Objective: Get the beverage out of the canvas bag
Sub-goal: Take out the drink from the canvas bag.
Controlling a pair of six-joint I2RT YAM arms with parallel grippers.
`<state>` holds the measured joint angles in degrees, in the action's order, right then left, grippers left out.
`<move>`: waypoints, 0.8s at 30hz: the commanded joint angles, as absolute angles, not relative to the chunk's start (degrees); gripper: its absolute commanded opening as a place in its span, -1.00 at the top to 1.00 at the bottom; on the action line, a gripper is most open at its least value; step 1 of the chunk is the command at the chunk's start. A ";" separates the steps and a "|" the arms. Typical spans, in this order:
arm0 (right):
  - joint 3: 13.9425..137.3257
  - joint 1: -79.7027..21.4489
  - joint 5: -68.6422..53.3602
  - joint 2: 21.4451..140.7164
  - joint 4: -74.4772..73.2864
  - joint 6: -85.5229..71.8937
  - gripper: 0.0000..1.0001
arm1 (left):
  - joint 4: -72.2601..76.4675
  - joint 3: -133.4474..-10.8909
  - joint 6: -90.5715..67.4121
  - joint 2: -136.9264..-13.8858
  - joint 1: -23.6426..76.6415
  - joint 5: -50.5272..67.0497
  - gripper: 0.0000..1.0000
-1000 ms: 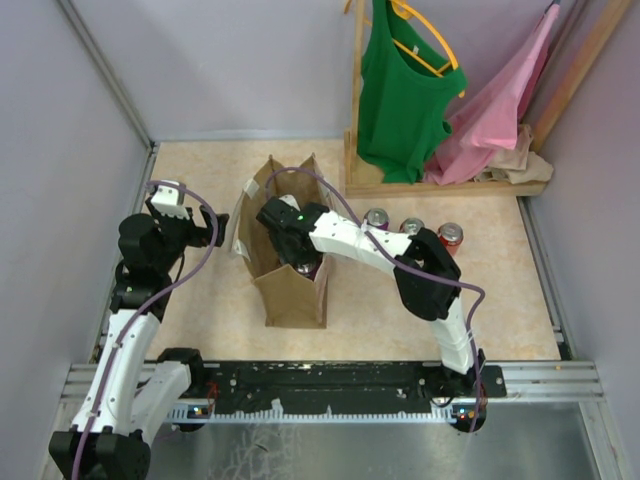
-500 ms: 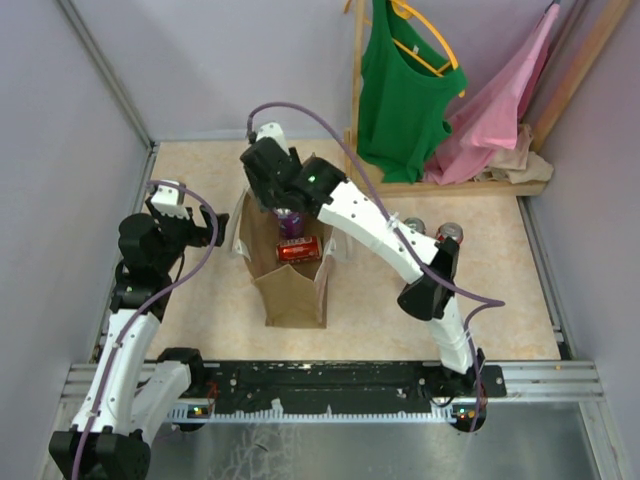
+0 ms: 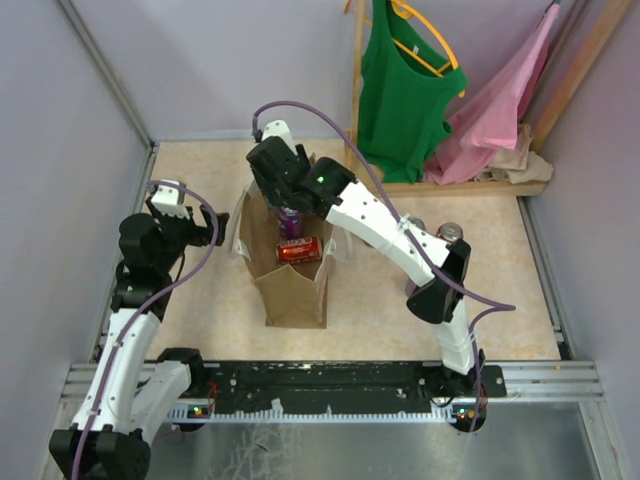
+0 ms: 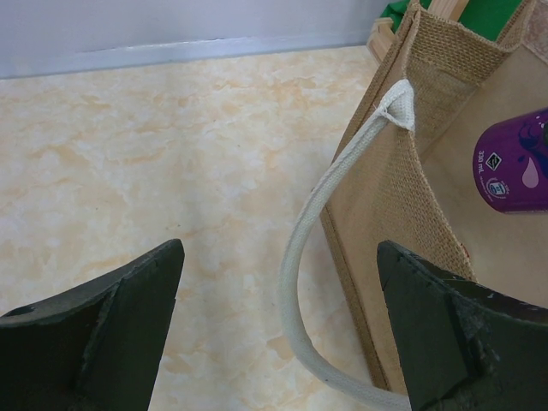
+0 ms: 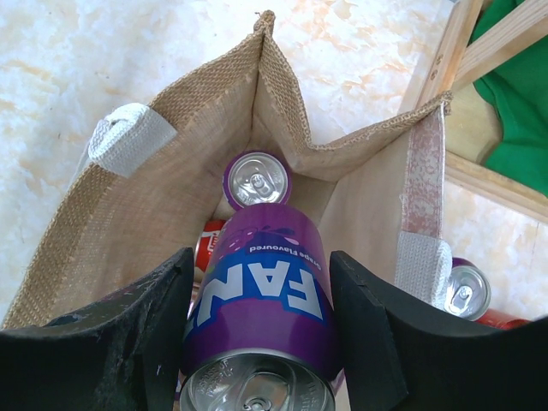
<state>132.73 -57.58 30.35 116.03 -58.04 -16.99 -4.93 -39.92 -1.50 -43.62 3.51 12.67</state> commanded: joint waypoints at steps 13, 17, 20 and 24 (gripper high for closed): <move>138.04 -57.59 30.33 113.74 -57.62 -17.51 1.00 | -2.80 -38.67 -1.85 -43.54 3.69 14.23 -1.00; 138.05 -57.55 29.95 111.67 -56.66 -17.69 1.00 | -2.56 -38.61 -1.86 -43.56 3.69 14.40 -1.00; 132.78 -57.57 30.42 107.22 -51.15 -17.22 1.00 | -2.29 -38.43 -1.93 -43.55 3.66 14.62 -1.00; 125.60 -57.61 31.98 101.10 -44.66 -16.81 1.00 | -2.15 -38.32 -2.10 -43.42 3.66 14.73 -1.00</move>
<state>127.70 -57.58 29.23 111.77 -55.83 -17.63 -3.88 -38.89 -1.56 -43.72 3.51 13.69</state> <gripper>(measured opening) 0.598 0.998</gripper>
